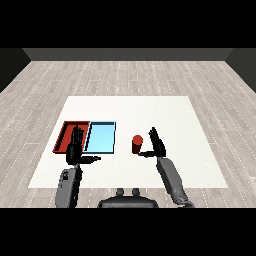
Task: Pick the red can and put it in the red box
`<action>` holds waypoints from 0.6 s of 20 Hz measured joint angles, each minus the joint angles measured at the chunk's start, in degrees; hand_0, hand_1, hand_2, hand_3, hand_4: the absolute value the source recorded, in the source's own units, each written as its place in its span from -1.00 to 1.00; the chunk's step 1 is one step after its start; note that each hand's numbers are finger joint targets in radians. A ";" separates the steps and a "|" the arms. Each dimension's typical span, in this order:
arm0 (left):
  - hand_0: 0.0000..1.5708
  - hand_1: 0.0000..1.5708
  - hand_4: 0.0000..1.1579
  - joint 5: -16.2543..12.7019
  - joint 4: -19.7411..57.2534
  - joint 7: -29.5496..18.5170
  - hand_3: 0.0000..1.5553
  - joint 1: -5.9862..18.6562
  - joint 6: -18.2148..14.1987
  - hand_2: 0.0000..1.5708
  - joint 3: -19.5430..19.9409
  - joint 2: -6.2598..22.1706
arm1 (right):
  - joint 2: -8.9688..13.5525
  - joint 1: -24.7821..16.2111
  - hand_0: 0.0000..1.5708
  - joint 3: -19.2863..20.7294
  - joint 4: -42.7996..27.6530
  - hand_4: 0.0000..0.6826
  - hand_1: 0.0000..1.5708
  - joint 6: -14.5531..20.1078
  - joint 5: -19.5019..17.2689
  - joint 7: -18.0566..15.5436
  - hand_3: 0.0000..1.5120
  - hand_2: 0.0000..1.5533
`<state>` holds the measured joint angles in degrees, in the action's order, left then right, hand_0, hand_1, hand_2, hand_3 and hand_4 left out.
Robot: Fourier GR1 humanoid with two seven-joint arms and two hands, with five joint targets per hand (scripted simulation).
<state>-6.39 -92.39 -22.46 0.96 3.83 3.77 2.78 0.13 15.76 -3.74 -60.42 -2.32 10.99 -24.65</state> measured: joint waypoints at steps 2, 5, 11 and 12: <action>-1.00 -1.00 -1.00 0.18 0.53 -0.85 -1.00 -0.14 0.00 -1.00 -0.21 -0.37 | -0.02 1.89 -1.00 0.44 2.66 -1.00 -1.00 -0.35 0.34 -0.22 -1.00 -1.00; -1.00 -1.00 -1.00 0.48 1.73 -1.70 -1.00 0.97 -0.40 -1.00 -0.03 -0.52 | -0.07 2.81 -1.00 -2.44 6.39 -1.00 -1.00 1.71 2.41 -2.57 -1.00 -1.00; -1.00 -1.00 -1.00 0.84 1.52 -1.51 -1.00 0.53 -0.41 -1.00 -0.22 -0.34 | -0.03 5.09 -1.00 -3.63 9.73 -1.00 -1.00 2.07 4.75 -3.53 -1.00 -1.00; -1.00 -1.00 -1.00 0.96 2.17 -1.62 -1.00 1.03 -0.53 -1.00 -0.25 -0.41 | -0.05 5.25 -1.00 -3.52 9.74 -1.00 -1.00 1.93 4.64 -3.19 -1.00 -1.00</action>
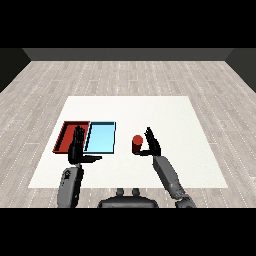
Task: Pick the red can and put it in the red box
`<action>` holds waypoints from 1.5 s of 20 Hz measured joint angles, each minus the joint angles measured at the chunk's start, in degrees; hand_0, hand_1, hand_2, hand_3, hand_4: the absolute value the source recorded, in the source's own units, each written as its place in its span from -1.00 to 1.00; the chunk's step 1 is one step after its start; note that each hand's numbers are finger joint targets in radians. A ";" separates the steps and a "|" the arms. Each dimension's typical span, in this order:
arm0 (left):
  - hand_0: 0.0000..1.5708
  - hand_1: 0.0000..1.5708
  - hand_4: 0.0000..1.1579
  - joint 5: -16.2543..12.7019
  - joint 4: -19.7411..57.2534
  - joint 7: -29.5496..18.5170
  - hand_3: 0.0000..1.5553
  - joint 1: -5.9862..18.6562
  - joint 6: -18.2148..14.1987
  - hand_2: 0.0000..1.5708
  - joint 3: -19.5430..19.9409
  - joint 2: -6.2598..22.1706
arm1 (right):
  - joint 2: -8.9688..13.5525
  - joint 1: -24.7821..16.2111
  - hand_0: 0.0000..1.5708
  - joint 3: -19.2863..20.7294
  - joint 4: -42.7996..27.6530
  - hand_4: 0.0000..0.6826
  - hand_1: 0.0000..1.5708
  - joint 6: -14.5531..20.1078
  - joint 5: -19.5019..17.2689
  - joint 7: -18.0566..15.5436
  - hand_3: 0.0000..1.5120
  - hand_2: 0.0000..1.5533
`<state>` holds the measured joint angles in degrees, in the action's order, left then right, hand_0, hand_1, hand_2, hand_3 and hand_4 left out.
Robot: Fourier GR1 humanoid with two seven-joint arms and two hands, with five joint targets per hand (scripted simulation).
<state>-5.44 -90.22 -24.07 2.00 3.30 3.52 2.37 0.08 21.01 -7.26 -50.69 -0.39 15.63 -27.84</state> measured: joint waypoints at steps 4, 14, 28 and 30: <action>-1.00 -1.00 -1.00 0.76 -0.05 0.23 -1.00 0.37 -0.70 -1.00 -0.35 -0.10 | -0.05 1.88 -1.00 -1.04 0.88 -1.00 -1.00 0.57 1.99 0.74 -1.00 -1.00; -1.00 -1.00 -1.00 0.56 -0.94 0.27 -1.00 -0.07 -0.75 -1.00 -0.22 -0.08 | -0.08 7.87 -1.00 -5.77 9.71 -1.00 -1.00 1.64 7.72 -3.28 -1.00 -1.00; -1.00 -1.00 -1.00 -0.53 -2.49 0.91 -1.00 -0.79 -0.10 -1.00 0.59 0.52 | 0.02 15.17 -1.00 -12.46 20.57 -1.00 -1.00 4.64 16.12 -7.36 -1.00 -1.00; -1.00 -1.00 -1.00 0.10 -2.97 0.59 -1.00 -1.50 -0.35 -1.00 -0.01 0.18 | -0.02 15.17 -0.35 -14.13 20.61 -1.00 -0.35 6.97 18.08 -7.37 -0.43 -0.14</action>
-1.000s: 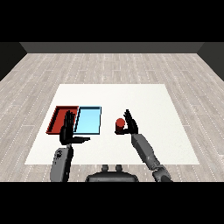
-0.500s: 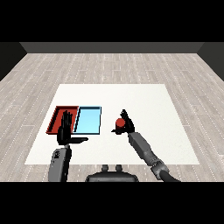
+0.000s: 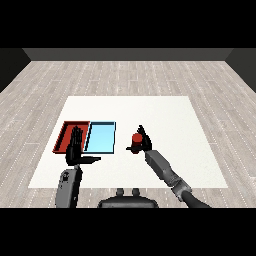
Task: Pick the red can and put it in the red box
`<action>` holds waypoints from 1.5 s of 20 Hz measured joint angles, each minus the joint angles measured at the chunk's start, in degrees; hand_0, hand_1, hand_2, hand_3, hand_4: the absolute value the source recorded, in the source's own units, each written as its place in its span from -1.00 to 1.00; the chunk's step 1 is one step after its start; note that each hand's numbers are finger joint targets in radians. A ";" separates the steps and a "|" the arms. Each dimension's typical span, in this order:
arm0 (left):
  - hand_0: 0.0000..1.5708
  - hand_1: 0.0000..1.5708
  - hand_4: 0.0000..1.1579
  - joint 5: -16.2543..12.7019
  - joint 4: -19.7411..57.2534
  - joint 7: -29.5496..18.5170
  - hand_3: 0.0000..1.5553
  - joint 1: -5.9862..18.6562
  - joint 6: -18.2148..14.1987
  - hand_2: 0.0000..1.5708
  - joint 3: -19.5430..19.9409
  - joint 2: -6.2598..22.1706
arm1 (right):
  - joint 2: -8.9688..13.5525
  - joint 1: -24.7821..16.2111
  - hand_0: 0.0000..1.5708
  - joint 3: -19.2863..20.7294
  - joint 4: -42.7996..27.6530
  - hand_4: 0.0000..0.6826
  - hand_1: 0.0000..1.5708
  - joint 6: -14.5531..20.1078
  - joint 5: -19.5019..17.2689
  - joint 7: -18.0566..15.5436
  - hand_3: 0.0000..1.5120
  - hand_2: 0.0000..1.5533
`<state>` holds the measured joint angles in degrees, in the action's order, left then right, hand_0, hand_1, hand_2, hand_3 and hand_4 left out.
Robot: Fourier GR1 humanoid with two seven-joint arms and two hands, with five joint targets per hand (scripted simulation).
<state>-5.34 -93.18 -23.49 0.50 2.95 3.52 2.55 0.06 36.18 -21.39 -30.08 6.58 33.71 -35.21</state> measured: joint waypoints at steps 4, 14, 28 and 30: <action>-1.00 -1.00 -1.00 -0.03 0.29 -0.89 -1.00 -0.68 0.44 -1.00 0.15 0.18 | -0.03 1.08 0.87 -3.08 1.19 0.80 0.87 6.55 3.44 -0.12 0.88 0.88; -1.00 -1.00 -1.00 0.52 0.31 0.16 -1.00 0.10 -0.31 -1.00 -0.31 -0.21 | -0.06 3.85 0.87 -5.67 3.11 0.75 0.87 12.48 3.98 0.03 0.82 0.86; -1.00 -1.00 -1.00 2.33 0.44 1.06 -1.00 0.70 -0.12 -1.00 -4.04 -1.25 | 4.77 -1.99 0.86 -7.22 -19.83 0.88 0.86 19.35 -5.91 6.44 0.83 0.85; -1.00 -1.00 -1.00 2.11 0.17 2.22 -1.00 0.93 0.36 -1.00 -4.31 -1.02 | 5.79 -3.34 0.86 -7.17 -23.86 0.94 0.86 19.69 -7.34 7.28 0.83 0.85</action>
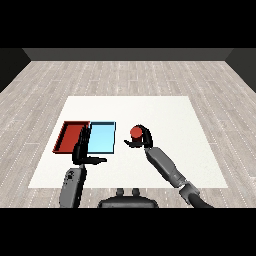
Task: Pick the red can and put it in the red box
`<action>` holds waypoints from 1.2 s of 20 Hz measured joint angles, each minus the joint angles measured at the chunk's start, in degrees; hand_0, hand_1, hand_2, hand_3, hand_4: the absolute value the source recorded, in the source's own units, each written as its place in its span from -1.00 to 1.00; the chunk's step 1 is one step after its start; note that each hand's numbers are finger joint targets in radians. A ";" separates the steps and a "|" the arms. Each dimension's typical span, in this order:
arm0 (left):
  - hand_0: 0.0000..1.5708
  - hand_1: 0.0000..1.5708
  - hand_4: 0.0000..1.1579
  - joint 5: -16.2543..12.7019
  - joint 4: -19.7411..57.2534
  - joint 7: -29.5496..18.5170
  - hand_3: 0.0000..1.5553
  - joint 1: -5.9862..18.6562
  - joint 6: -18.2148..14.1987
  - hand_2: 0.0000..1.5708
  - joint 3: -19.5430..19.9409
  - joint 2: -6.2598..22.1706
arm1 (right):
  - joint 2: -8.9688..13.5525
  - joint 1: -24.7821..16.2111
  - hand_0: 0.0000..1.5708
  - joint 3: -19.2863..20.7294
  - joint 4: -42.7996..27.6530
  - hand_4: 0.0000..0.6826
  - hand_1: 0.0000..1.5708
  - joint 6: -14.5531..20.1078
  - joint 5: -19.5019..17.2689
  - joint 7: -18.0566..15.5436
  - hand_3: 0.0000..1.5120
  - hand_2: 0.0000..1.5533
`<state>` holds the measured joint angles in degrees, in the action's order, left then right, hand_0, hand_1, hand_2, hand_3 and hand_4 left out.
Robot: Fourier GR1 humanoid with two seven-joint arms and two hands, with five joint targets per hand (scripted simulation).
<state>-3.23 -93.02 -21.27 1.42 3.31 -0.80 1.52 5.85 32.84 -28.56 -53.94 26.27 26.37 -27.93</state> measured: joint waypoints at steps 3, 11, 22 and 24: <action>-1.00 -1.00 -1.00 0.75 -0.70 1.59 -1.00 -0.19 -1.02 -1.00 -2.39 -0.76 | 1.20 -1.95 0.84 0.42 -6.66 0.91 0.84 0.57 -1.52 2.44 0.83 0.84; -1.00 -1.00 -1.00 1.32 0.20 4.90 -1.00 1.66 -3.26 -1.00 -5.82 -1.33 | -0.45 -6.34 0.84 1.55 -18.64 0.91 0.84 2.76 -9.26 9.45 0.83 0.84; -1.00 -1.00 -1.00 -2.24 8.98 6.18 -1.00 8.13 -11.95 -1.00 -16.24 -1.50 | -4.56 -9.22 0.86 4.71 -22.82 0.87 0.86 0.83 -14.33 11.86 0.84 0.86; -1.00 -1.00 -1.00 -3.48 11.69 5.70 -1.00 9.56 -12.85 -1.00 -17.28 -1.51 | -4.76 -10.07 0.85 4.83 -23.73 0.85 0.85 -0.03 -14.81 12.27 0.84 0.87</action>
<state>-6.71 -81.33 -15.57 10.99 -9.55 -18.08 0.02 1.08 22.77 -23.73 -77.67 26.24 11.56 -15.65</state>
